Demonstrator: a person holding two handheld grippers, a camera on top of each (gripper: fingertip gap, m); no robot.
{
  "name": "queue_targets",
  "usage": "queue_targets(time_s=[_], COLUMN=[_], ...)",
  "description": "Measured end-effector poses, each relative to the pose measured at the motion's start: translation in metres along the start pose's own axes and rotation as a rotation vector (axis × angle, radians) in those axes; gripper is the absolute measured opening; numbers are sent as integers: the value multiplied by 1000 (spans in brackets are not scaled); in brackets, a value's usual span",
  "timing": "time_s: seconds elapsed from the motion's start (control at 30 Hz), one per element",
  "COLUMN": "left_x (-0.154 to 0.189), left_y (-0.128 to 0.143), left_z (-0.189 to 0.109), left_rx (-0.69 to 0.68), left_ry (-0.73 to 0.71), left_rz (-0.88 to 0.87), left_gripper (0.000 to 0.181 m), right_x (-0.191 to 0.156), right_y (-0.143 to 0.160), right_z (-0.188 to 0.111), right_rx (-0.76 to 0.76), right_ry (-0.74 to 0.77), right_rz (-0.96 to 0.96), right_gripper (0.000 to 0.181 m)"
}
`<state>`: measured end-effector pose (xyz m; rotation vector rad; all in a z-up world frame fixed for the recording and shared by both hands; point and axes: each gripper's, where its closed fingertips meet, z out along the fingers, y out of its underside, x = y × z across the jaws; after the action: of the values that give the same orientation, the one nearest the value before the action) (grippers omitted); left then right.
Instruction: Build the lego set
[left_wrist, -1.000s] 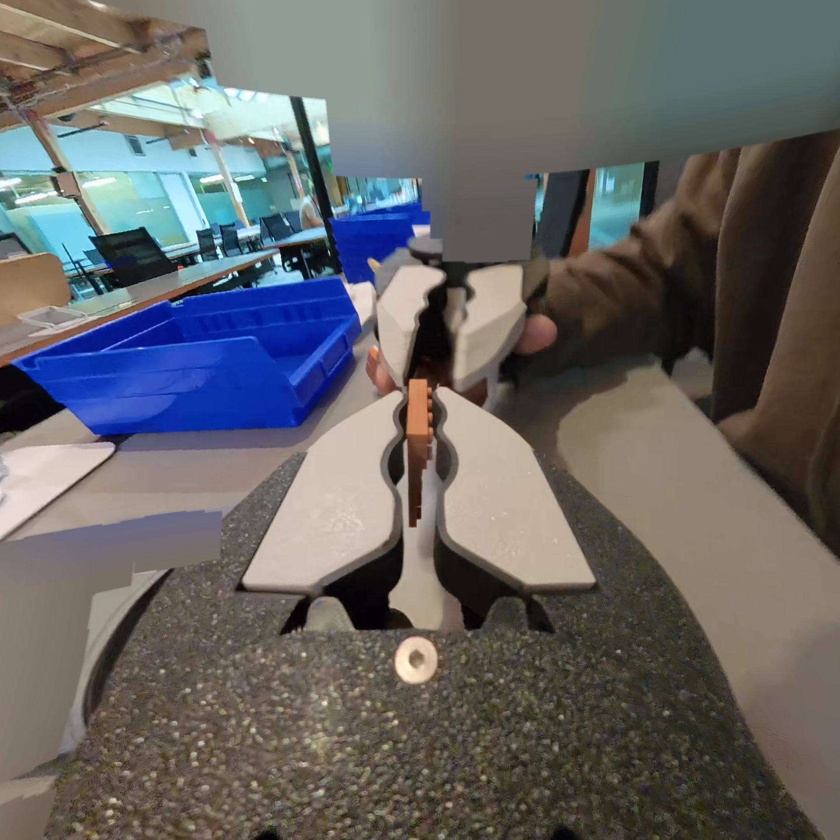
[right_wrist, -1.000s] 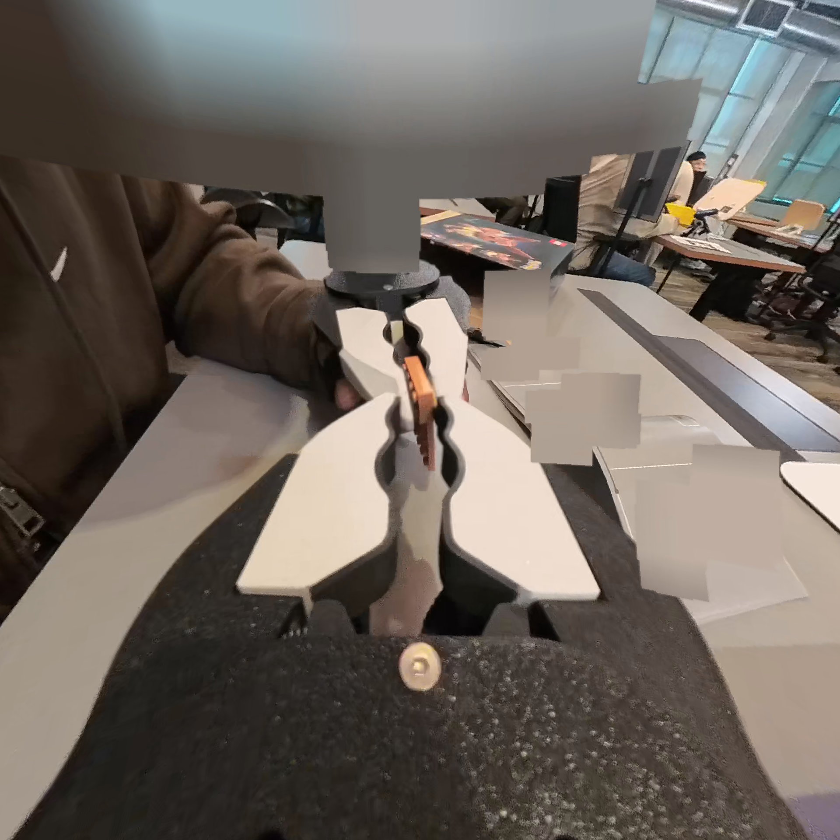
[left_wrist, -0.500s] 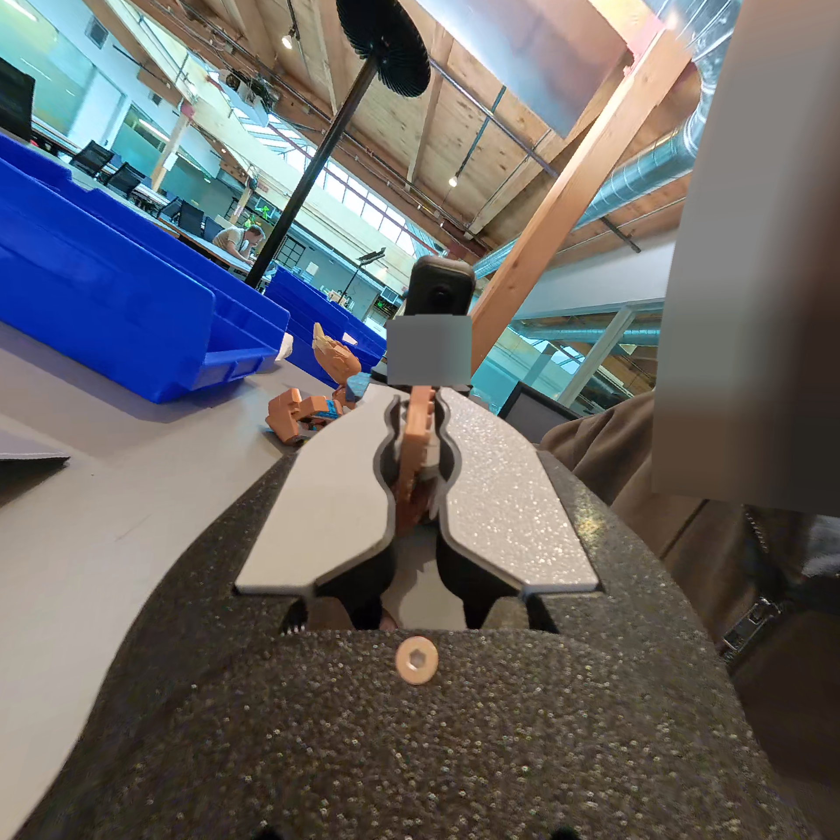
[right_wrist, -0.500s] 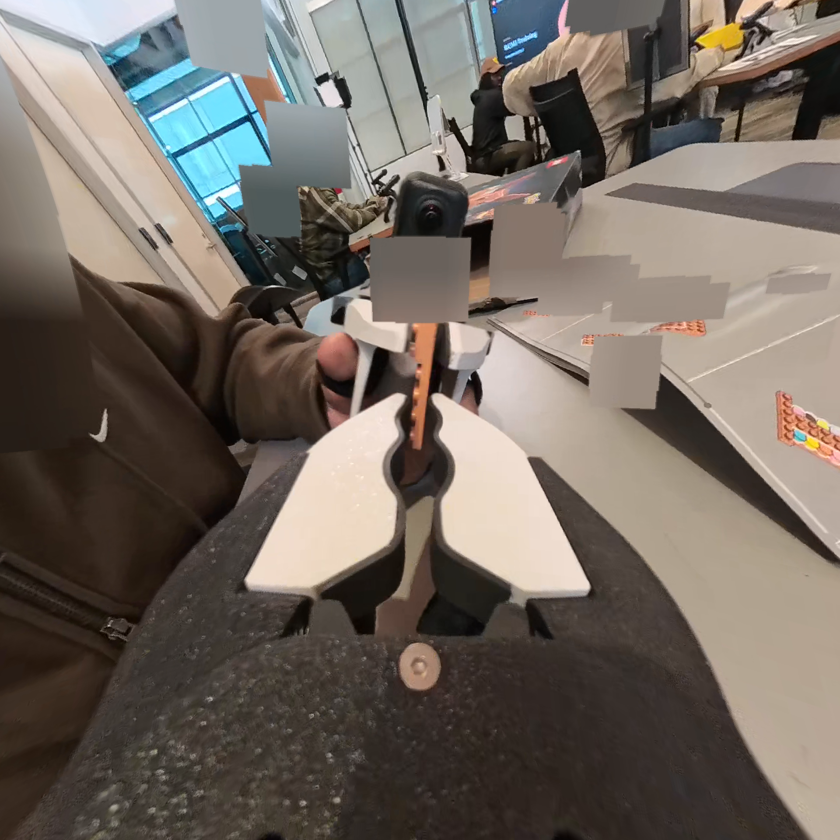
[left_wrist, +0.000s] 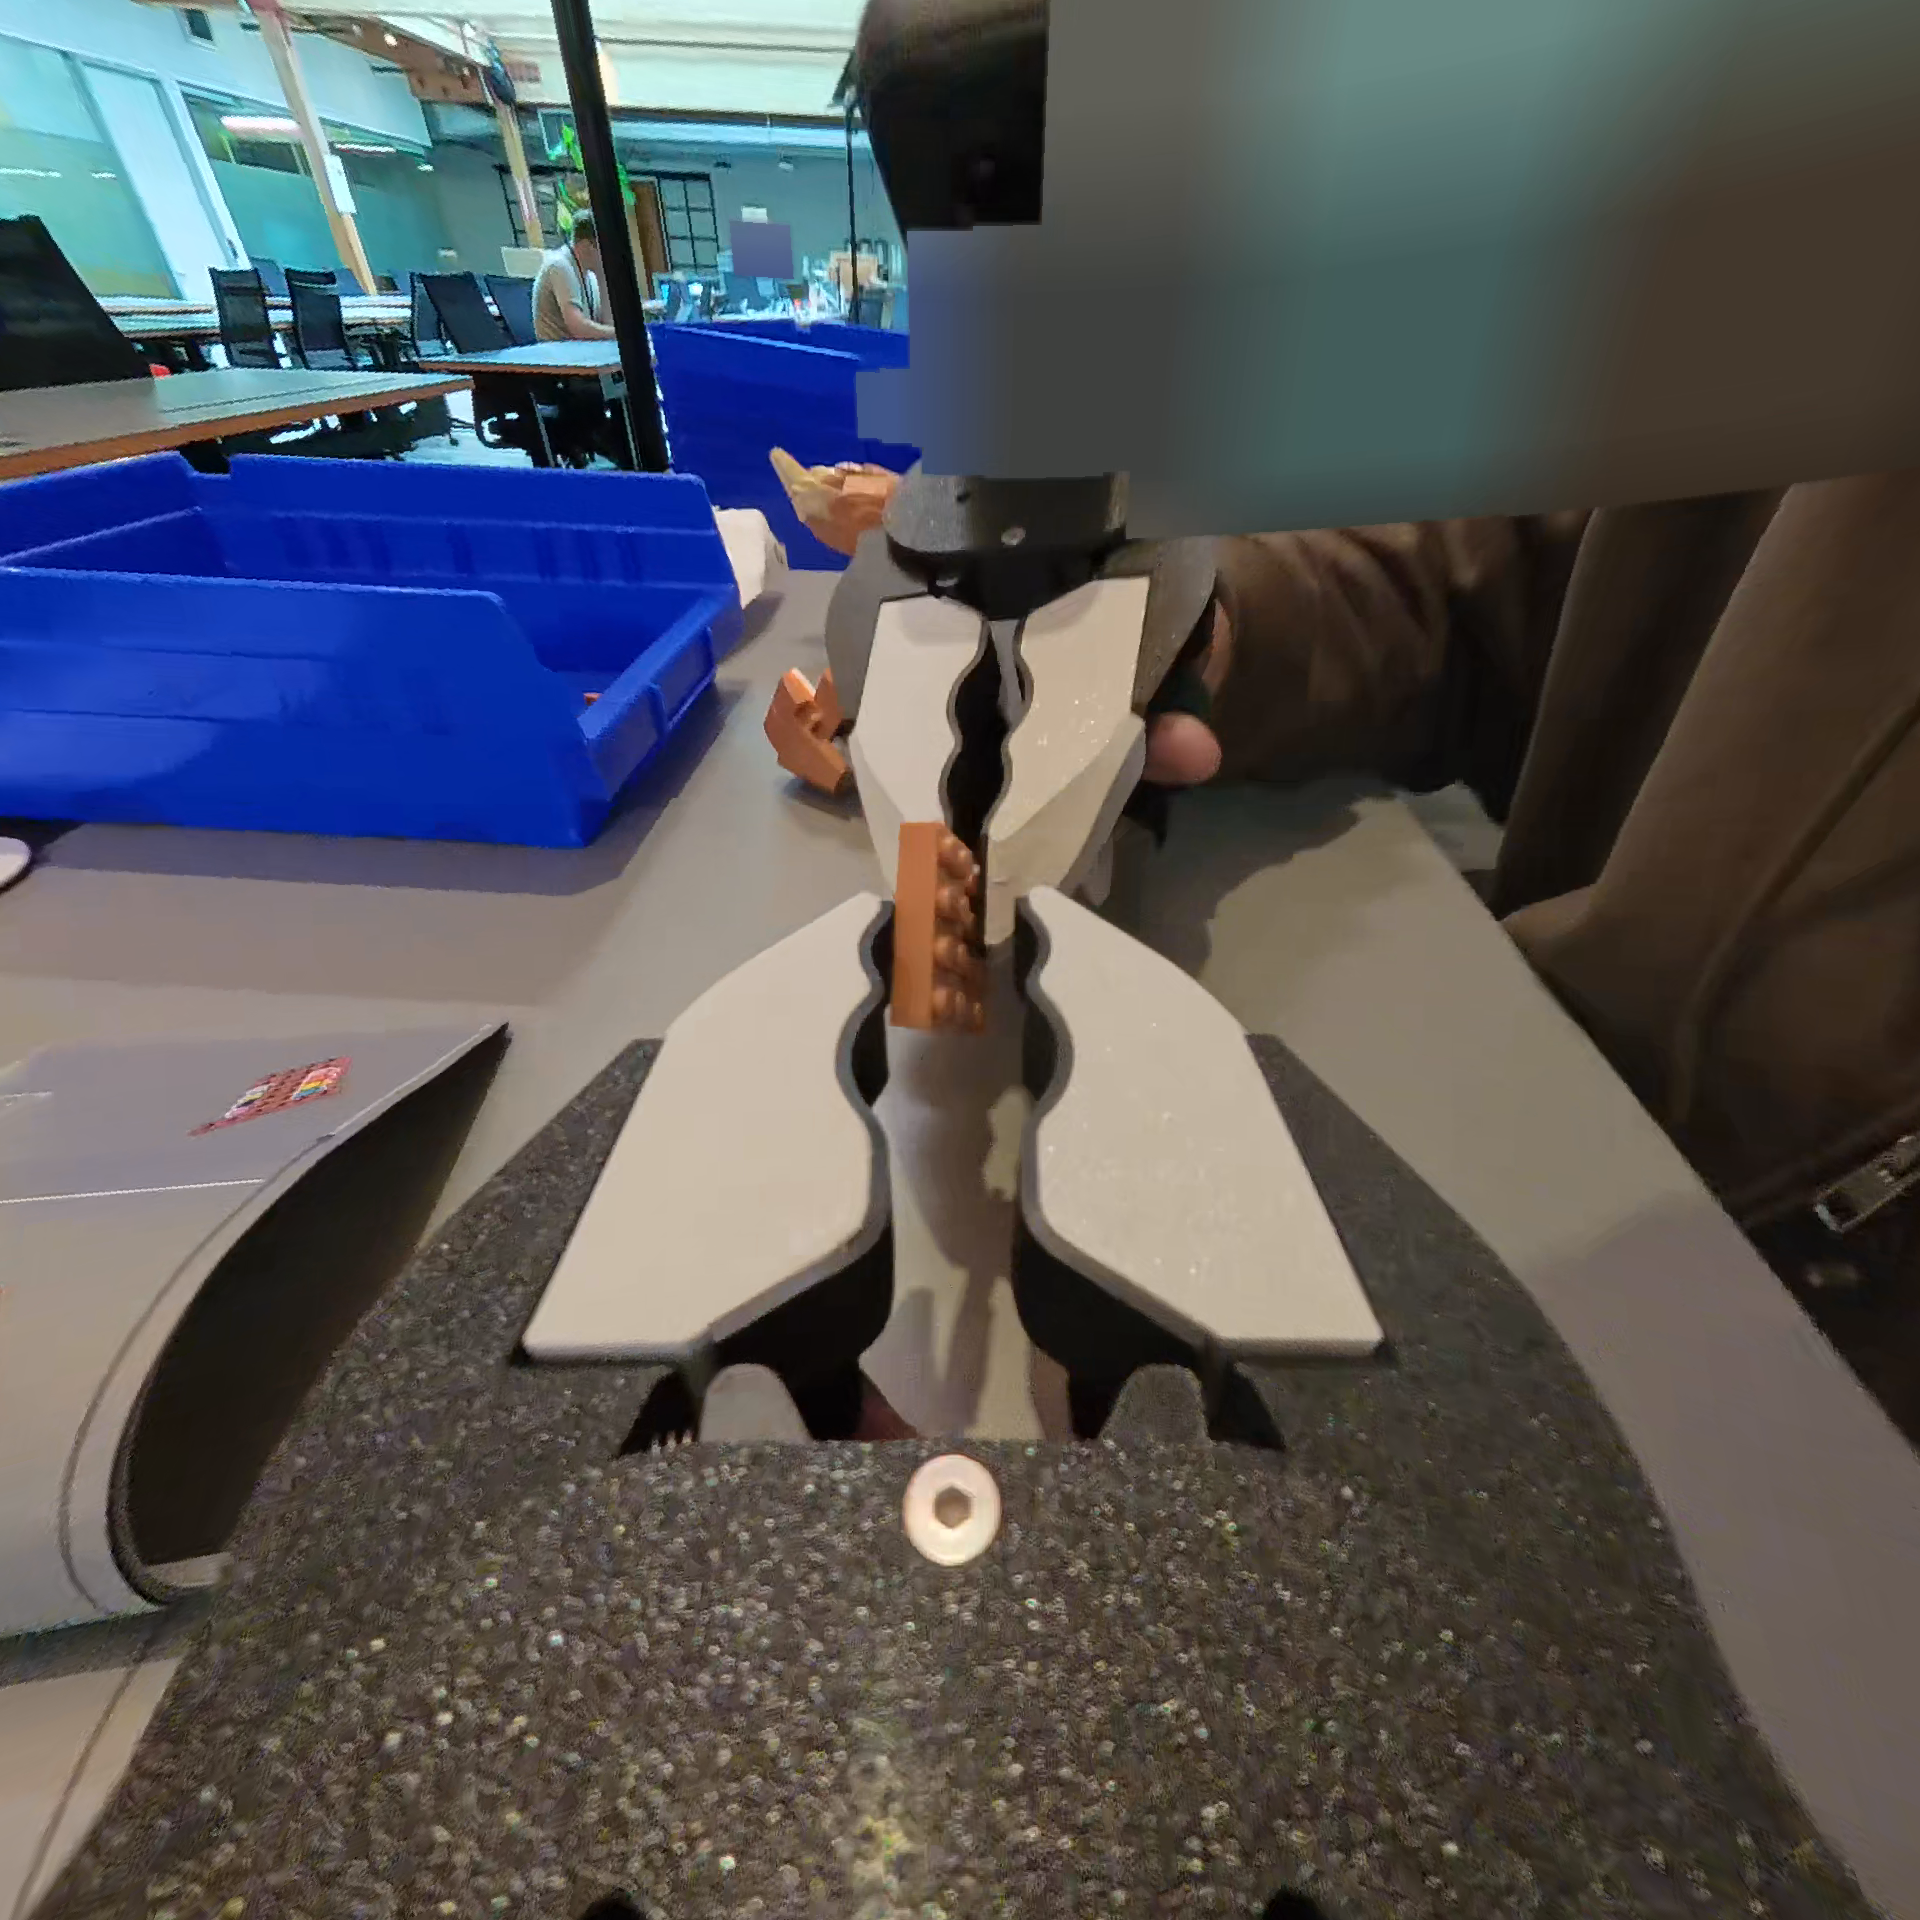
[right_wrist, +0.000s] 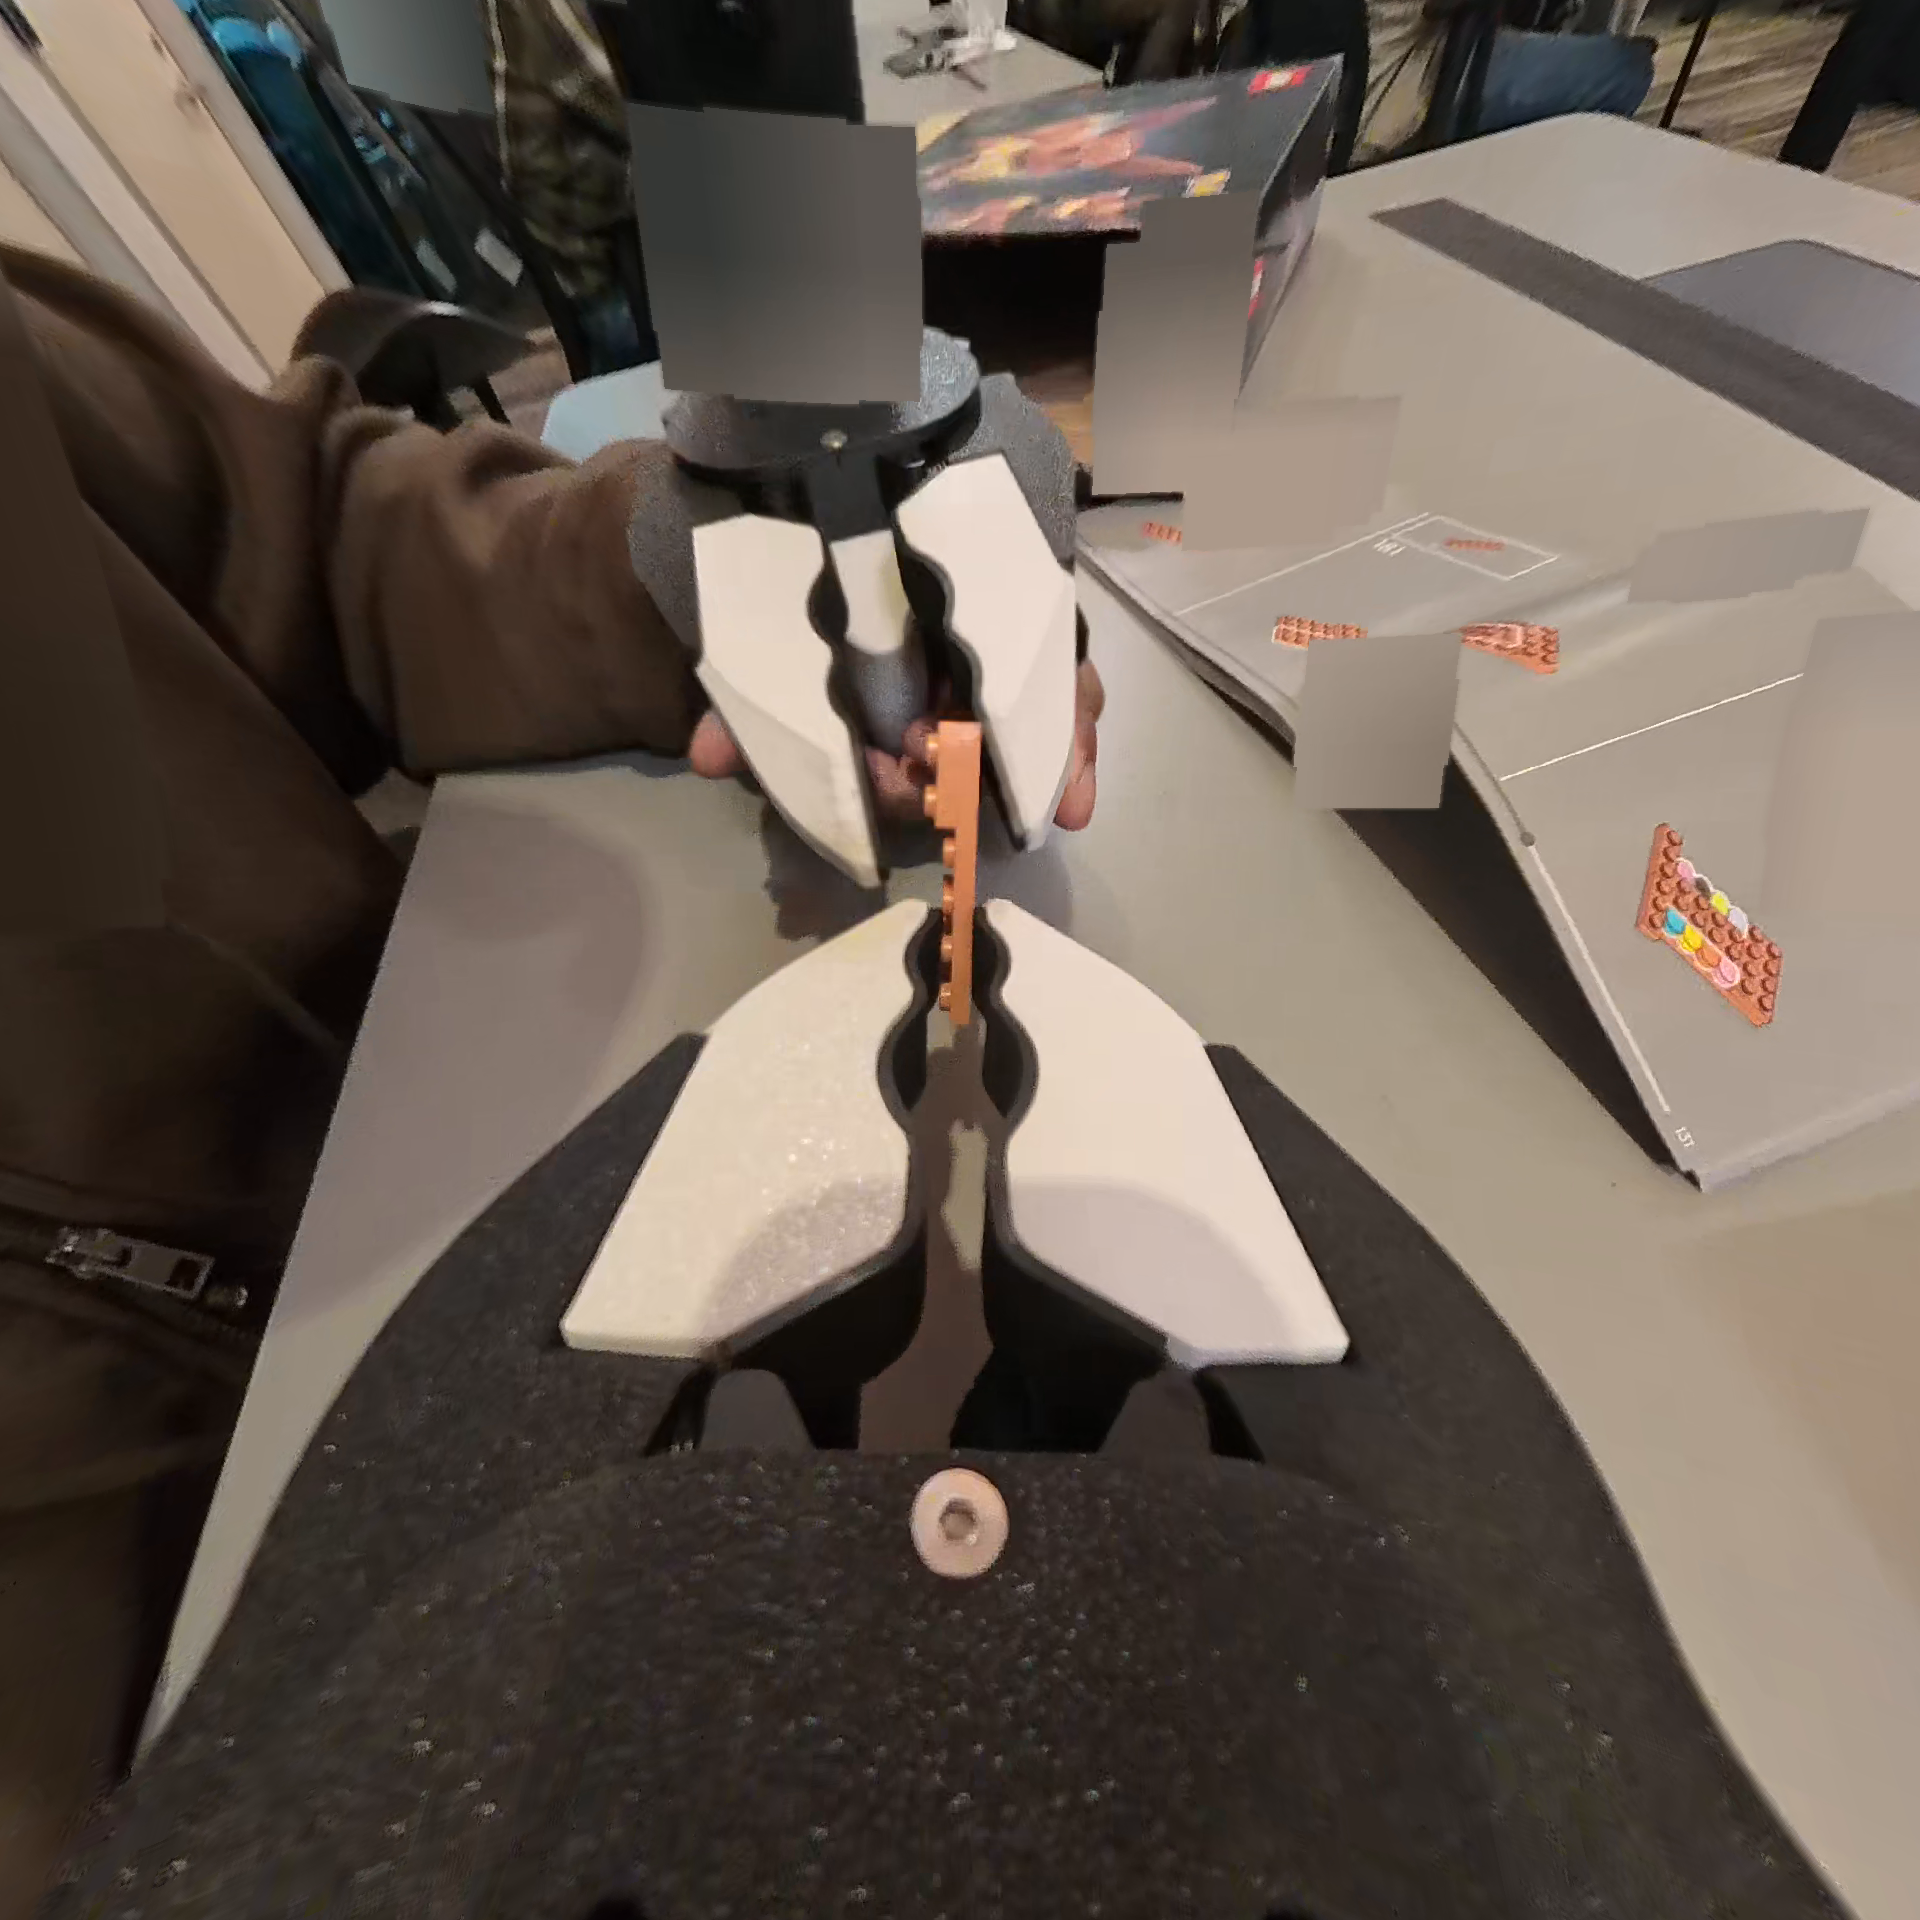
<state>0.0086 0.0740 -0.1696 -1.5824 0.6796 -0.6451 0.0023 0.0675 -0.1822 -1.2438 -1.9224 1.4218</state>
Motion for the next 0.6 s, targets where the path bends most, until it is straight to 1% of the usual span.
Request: queue_targets(time_s=[0.07, 0.23, 0.33, 0.4, 0.47, 0.53, 0.6], left_x=[2, 5, 5, 0, -9, -21, -27], left_y=[2, -2, -7, -11, -15, -15, -12], left_z=[2, 3, 3, 2, 0, -1, -1], left_rx=[-4, 30, 65, 95, 141, 187, 228], left_ry=[3, 47, 59, 39, 7, -39, -55], left_rz=[16, -53, -140, -209, -315, -460, -609], left_gripper=[12, 9, 9, 9, 9, 9, 9], right_x=[-2, -3, -2, 2, 10, 15, 21], right_y=[3, 0, -4, -5, -5, -5, -6], right_z=[1, -1, -2, -2, -2, -2, -2], right_rx=[-25, -12, 18, 31, 36, 43, 42], right_ry=[-3, -8, -2, 42, 114, 190, 288], right_rz=[-22, -23, -47, -98, -180, -294, -418], right_gripper=[5, 6, 8, 26, 39, 46, 49])
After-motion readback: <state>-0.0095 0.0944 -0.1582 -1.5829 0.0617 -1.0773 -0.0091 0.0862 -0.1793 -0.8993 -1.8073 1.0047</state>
